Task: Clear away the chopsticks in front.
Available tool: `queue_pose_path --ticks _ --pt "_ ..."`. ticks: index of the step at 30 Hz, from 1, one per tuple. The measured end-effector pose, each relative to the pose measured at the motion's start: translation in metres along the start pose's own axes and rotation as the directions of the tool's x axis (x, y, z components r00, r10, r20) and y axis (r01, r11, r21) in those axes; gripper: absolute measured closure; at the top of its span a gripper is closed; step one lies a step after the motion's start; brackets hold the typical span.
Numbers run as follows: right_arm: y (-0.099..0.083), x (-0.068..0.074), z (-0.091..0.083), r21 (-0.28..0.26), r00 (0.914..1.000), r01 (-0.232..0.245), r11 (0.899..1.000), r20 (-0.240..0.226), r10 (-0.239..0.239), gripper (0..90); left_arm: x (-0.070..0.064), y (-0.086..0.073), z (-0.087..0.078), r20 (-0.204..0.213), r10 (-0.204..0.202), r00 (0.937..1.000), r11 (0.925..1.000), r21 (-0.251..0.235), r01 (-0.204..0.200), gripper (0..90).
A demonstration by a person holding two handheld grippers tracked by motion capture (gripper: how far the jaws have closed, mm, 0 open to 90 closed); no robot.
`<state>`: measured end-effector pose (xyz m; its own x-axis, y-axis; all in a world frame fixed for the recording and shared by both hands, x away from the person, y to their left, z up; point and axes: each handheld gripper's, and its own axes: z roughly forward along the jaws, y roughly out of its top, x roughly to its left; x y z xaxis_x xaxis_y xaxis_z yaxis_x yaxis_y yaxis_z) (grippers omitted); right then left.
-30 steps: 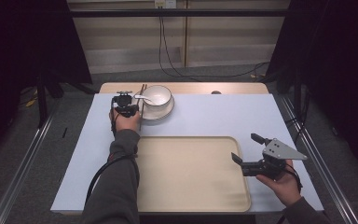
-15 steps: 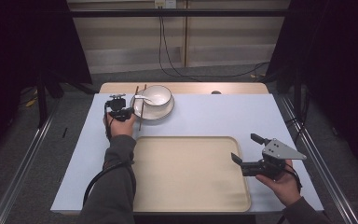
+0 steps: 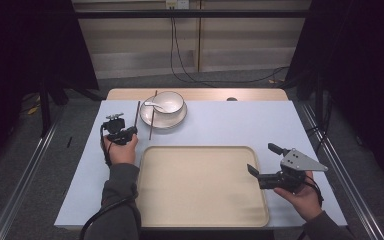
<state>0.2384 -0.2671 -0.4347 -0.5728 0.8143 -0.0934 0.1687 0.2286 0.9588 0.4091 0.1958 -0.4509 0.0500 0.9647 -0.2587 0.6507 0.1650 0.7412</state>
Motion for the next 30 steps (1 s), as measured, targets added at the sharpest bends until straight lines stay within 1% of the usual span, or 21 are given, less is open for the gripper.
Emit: queue_pose_path --ticks 2,3,5,6,7,8,9,10,11,12,14,16,19,20,22,23,24,25,28,29,30 --pt "0.000 0.000 0.000 0.001 1.0000 0.001 1.000 0.000 -0.001 3.3 0.000 -0.004 -0.006 -0.005 -0.007 1.0000 1.0000 0.001 0.007 85.6" --pt "0.000 0.000 0.000 0.003 1.0000 0.000 1.000 -0.008 0.000 3.3 0.001 -0.006 -0.009 -0.005 -0.014 0.9999 0.9999 -0.009 0.014 85.5" --pt "0.000 0.001 0.000 0.002 1.0000 -0.005 1.000 -0.006 0.005 3.3 0.000 -0.010 -0.015 -0.006 -0.021 0.9998 0.9997 -0.015 0.021 85.6" --pt "0.000 0.001 0.000 0.002 1.0000 -0.005 1.000 -0.006 0.005 3.3 0.000 -0.013 -0.019 0.003 -0.021 0.9998 0.9997 -0.015 0.021 85.6" --pt "0.000 0.001 0.000 0.007 1.0000 -0.001 1.000 -0.010 0.001 3.3 -0.001 -0.015 -0.022 -0.001 -0.013 0.9999 0.9997 -0.020 0.013 85.6" --pt "0.000 0.001 0.000 0.008 0.9999 -0.002 1.000 -0.011 0.002 3.3 -0.001 -0.016 -0.024 -0.002 -0.018 0.9998 0.9995 -0.025 0.018 85.5" --pt "0.000 0.001 0.000 0.003 1.0000 -0.004 1.000 -0.008 0.004 3.3 -0.001 -0.018 -0.027 0.009 -0.020 0.9998 0.9994 -0.028 0.020 85.5" --pt "0.000 0.001 0.000 0.003 1.0000 -0.004 1.000 -0.008 0.004 3.3 -0.001 -0.020 -0.032 0.016 -0.030 0.9994 0.9992 -0.024 0.030 85.5" --pt "0.000 0.001 0.000 0.005 1.0000 -0.006 1.000 -0.007 0.006 3.3 -0.001 -0.021 -0.035 0.007 -0.019 0.9998 0.9996 -0.020 0.019 85.5" --pt "0.000 0.001 0.000 0.005 1.0000 -0.006 1.000 -0.007 0.006 3.3 -0.001 -0.022 -0.037 0.008 -0.024 0.9997 0.9993 -0.028 0.024 85.5" --pt "0.000 0.001 0.000 0.007 0.9999 0.003 1.000 -0.011 -0.002 3.3 0.000 -0.025 -0.045 0.024 -0.046 0.9987 0.9987 -0.023 0.046 85.5" --pt "0.000 0.002 0.000 0.006 0.9999 0.004 1.000 -0.012 -0.004 3.3 0.000 -0.027 -0.051 0.021 -0.062 0.9979 0.9976 -0.031 0.062 85.5" --pt "0.000 0.002 0.000 0.005 0.9999 0.000 1.000 -0.010 0.000 3.3 -0.002 -0.033 -0.060 0.035 -0.084 0.9958 0.9955 -0.040 0.086 85.5" --pt "0.000 0.001 0.000 0.007 0.9999 0.004 1.000 -0.011 -0.004 3.3 -0.002 -0.035 -0.063 0.034 -0.081 0.9962 0.9958 -0.042 0.082 85.5" --pt "0.000 0.001 0.000 0.007 0.9999 0.004 1.000 -0.011 -0.004 3.3 -0.004 -0.039 -0.068 0.047 -0.092 0.9947 0.9946 -0.046 0.094 85.5" --pt "0.000 0.001 0.000 0.007 0.9999 0.005 1.000 -0.011 -0.005 3.3 -0.004 -0.040 -0.071 0.050 -0.082 0.9953 0.9954 -0.045 0.085 85.6" --pt "0.000 0.002 0.000 0.007 0.9999 0.005 1.000 -0.010 -0.005 3.3 -0.005 -0.042 -0.073 0.048 -0.084 0.9953 0.9952 -0.046 0.087 85.5" --pt "0.000 0.002 0.000 0.006 0.9999 0.005 1.000 -0.011 -0.005 3.3 -0.006 -0.044 -0.075 0.055 -0.091 0.9943 0.9944 -0.048 0.094 85.5" --pt "0.000 0.002 0.000 0.006 0.9999 0.003 1.000 -0.010 -0.003 3.3 -0.008 -0.050 -0.081 0.069 -0.089 0.9936 0.9947 -0.046 0.092 85.5" --pt "0.000 0.002 0.000 0.009 0.9999 -0.003 1.000 -0.015 0.003 3.3 -0.009 -0.052 -0.083 0.077 -0.094 0.9926 0.9944 -0.042 0.097 85.5" --pt "0.000 0.001 0.000 0.005 0.9999 0.004 1.000 -0.010 -0.004 3.3 -0.010 -0.054 -0.085 0.077 -0.088 0.9932 0.9951 -0.037 0.091 85.5"
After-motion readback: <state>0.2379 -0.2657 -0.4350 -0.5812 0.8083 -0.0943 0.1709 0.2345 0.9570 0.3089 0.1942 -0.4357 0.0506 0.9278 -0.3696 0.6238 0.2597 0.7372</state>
